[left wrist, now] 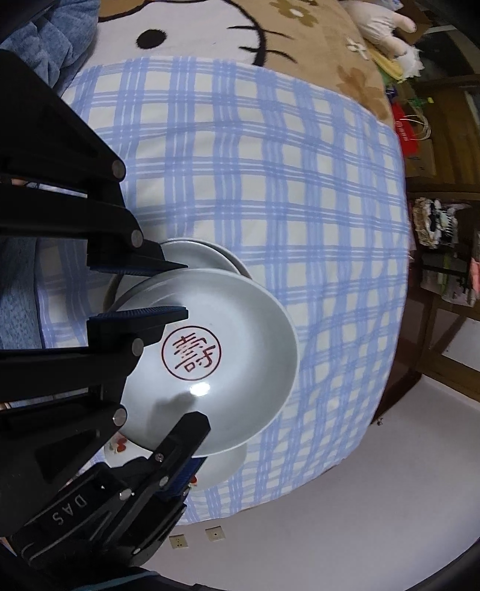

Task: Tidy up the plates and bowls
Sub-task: 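Lift the red-character bowl with both tools and carry it to the bowl stack, then lower the red-character bowl into the bowl stack and open both tools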

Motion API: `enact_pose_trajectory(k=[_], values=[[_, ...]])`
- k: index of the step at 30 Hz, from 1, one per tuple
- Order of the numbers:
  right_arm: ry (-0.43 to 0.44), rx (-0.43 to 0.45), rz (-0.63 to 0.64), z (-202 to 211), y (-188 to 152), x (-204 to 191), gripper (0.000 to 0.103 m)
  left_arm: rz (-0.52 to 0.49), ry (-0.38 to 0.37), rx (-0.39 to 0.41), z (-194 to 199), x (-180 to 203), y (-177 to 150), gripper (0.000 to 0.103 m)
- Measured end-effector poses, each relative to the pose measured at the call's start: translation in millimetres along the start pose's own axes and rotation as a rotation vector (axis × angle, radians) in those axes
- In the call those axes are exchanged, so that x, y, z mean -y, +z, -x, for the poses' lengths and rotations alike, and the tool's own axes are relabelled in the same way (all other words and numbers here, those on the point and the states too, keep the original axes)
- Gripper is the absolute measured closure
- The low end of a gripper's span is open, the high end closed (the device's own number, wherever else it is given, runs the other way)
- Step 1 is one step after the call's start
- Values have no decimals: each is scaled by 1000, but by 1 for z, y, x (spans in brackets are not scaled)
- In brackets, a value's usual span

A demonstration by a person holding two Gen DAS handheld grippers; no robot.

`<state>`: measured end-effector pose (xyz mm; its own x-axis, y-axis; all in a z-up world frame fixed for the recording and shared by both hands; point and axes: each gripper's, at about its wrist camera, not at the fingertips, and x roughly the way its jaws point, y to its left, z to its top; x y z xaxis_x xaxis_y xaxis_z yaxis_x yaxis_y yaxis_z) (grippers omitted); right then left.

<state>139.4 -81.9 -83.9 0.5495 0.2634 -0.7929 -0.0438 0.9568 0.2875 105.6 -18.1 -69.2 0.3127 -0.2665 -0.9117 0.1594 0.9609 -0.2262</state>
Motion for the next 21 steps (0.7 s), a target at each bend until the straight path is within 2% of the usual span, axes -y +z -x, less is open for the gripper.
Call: enact_pose_trajectory(k=[6,12,21], values=[[-19,-31,24,-20,-6,-8,84,20,25,-19,-15,-13,-3,88],[-55,-36,143,-35,-10,-21,84,40,46,-37,-28,-23,-3,88],[-16,-30,173,-45,-16,-14,84,22,96,-25,-36,-21,0,88]])
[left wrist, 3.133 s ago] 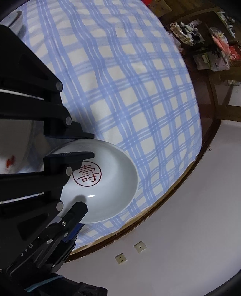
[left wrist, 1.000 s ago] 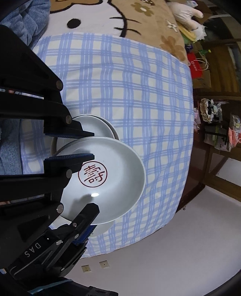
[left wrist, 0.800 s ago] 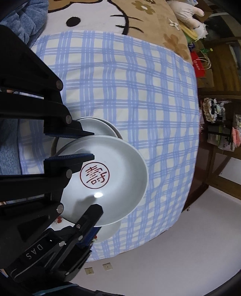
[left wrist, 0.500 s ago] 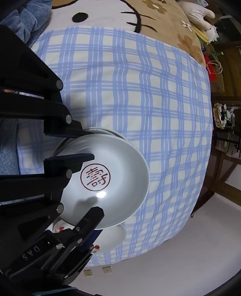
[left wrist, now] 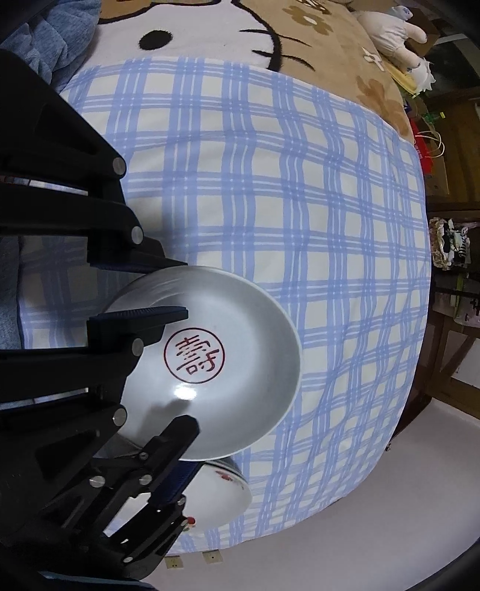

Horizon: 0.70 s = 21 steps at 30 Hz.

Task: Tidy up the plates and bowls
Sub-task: 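Lower the red-character bowl into the bowl stack and open both tools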

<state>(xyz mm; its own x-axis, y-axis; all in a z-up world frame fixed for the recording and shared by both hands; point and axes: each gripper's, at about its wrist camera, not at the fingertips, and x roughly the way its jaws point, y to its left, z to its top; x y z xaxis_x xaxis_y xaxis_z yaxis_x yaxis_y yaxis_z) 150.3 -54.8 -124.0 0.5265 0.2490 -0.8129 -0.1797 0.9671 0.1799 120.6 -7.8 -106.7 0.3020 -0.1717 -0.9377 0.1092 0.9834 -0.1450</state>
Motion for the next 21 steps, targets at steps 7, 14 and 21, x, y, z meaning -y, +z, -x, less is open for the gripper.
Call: enact_pose_trajectory(k=[7,14,21], values=[[-10,23,14,0,-5,6,83,4,-1,2,-7,-1,4,88],[20,42,-1,3,0,11,83,22,2,10,-5,-7,6,85],[24,55,-9,3,7,11,83,21,-11,11,-2,-10,11,84]])
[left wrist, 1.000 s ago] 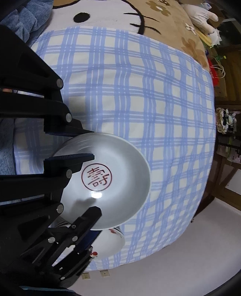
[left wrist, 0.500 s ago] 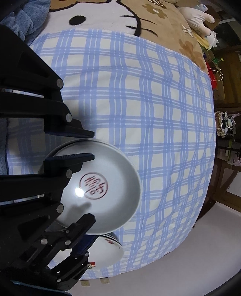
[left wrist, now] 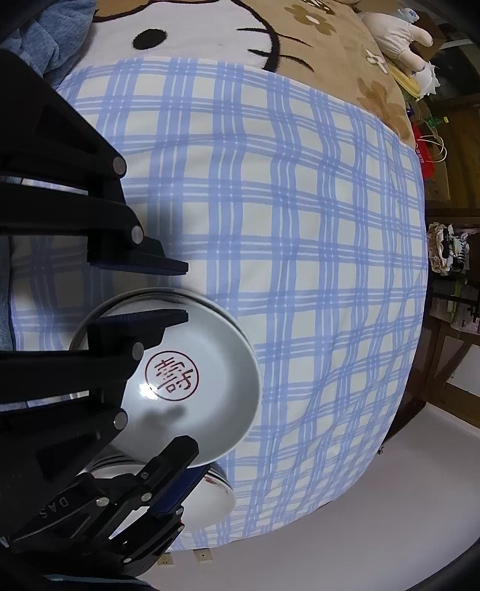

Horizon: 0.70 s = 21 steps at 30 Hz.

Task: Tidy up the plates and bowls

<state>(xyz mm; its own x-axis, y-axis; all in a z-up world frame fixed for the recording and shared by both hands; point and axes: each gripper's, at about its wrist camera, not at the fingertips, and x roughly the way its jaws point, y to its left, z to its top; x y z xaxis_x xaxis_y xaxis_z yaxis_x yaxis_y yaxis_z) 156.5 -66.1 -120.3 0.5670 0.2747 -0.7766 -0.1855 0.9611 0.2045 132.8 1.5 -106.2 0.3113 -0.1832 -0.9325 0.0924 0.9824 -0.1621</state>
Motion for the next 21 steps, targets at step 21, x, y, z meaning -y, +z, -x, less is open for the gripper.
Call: enact_pose_trajectory(k=[21], values=[[-45,-34,-38,12,10,27,43,112,4,-48,3,-37,2,58]])
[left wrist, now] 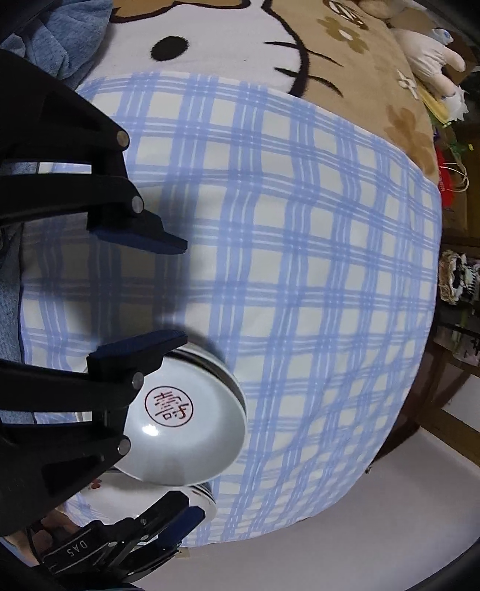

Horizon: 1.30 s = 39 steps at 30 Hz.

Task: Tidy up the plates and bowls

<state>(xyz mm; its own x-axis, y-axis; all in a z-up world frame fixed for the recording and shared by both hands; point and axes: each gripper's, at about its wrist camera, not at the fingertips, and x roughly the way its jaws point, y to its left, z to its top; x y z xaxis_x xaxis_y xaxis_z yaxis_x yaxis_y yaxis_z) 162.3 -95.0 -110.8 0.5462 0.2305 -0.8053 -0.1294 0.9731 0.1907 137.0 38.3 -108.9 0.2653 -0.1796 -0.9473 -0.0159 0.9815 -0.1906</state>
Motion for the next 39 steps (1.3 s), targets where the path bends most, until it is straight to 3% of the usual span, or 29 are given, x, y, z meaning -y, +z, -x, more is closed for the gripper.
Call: enact_pose_trajectory(k=[3,7,12,28,39], values=[[-28,-17,-5,-3,-1,4,39,1,7,-10,-3,-1,1,53],[-55,-35,-18,-6,-2,9,23,-14,4,-38,-7,4,-1,49],[-66,-49,-40,-8,-4,15,12,-19,4,-38,-9,5,0,45],[-135,-63,-19,-12,-8,19,12,13,-8,-43,-13,1,5,41],[-121,-81,-34,-15,-9,21,12,-23,-8,-41,-10,6,2,41]])
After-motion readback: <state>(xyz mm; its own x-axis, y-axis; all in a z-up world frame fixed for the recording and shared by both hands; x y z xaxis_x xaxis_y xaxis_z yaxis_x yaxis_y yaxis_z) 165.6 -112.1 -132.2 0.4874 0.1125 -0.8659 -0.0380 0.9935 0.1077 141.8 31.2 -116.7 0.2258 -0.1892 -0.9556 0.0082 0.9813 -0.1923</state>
